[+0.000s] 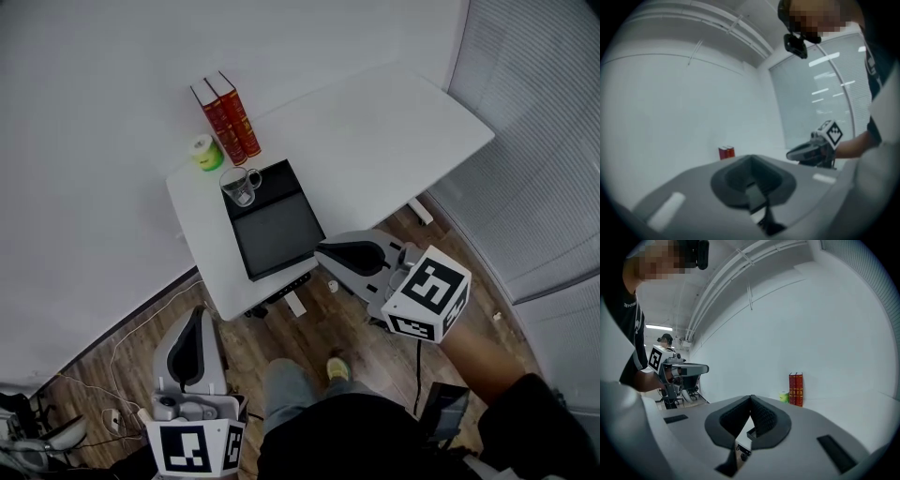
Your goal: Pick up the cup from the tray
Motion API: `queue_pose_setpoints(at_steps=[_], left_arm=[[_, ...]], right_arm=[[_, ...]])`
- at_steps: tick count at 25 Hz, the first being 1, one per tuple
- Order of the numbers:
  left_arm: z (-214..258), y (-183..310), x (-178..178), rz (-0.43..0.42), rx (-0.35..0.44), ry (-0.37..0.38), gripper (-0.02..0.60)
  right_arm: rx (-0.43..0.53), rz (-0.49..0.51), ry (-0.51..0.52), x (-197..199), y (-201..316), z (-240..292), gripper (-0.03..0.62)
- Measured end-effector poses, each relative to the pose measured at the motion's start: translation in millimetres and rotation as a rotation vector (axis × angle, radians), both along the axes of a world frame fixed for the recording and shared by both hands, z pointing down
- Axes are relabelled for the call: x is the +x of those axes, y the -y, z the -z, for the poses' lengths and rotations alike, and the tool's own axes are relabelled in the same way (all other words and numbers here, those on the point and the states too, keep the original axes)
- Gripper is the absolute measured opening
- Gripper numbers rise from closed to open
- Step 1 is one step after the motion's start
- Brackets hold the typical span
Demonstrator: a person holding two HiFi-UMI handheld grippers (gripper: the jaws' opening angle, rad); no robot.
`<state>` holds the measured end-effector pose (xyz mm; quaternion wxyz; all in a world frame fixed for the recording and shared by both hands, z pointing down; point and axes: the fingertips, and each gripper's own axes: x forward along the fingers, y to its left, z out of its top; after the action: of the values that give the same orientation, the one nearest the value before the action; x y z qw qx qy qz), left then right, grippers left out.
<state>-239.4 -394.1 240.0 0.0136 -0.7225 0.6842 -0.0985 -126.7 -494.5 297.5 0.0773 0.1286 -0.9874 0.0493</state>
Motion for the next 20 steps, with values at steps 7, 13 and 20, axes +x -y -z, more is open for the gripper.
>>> queue_pose_setpoints(at_steps=[7,13,20], left_arm=[[7.2,0.7,9.5,-0.02,0.044,0.007,-0.003],[10.1,3.2,14.2,-0.026,0.057,0.001,-0.003],[14.2,5.1,16.5,-0.027,0.071,0.001,-0.003]], right_arm=[[0.042,-0.014,0.006,7.1,1.6,12.2,0.006],[0.059,-0.016,0.005,10.2,3.4,18.8,0.006],[0.072,-0.014,0.004,11.9,4.7,24.2,0.006]])
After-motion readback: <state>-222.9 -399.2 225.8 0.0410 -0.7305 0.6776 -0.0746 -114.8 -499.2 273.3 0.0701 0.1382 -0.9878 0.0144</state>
